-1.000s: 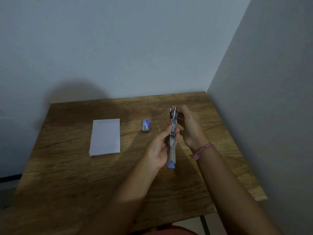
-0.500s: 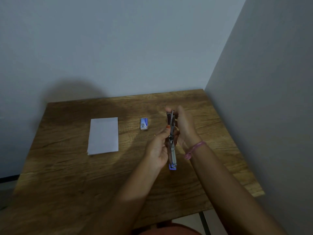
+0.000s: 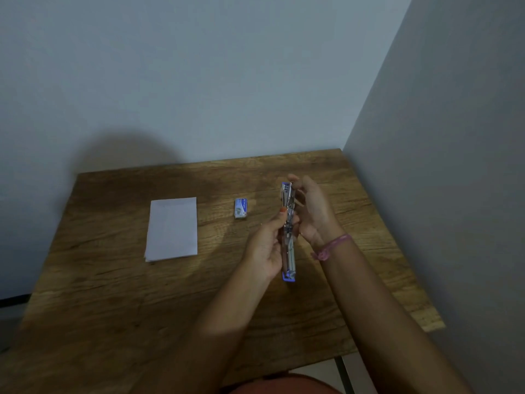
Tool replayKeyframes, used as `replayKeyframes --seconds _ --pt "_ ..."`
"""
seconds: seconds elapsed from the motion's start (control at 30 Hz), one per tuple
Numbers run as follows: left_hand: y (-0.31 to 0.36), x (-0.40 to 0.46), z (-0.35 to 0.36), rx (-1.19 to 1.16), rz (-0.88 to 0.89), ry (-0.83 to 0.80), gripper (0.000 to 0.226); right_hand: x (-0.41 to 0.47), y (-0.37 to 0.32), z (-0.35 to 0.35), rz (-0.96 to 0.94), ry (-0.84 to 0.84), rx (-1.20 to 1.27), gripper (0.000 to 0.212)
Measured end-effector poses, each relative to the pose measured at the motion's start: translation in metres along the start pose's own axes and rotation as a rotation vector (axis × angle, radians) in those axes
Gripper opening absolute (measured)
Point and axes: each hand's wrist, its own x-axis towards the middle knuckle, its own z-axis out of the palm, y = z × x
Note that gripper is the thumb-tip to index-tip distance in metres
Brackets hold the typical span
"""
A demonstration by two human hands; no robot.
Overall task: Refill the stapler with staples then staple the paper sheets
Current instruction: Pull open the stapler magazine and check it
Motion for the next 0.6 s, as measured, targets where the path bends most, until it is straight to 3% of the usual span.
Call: replayKeyframes --seconds 0.27,0.6 --pt "0.001 0.002 0.001 0.019 -0.027 0.015 0.01 0.004 0.0 0.002 -0.024 -0.081 -0.165 0.04" --pt "-0.001 0.003 0.006 -0.032 -0.054 0.074 0.008 0.002 0.014 -0.005 -0.006 -0.122 -0.182 0.034"
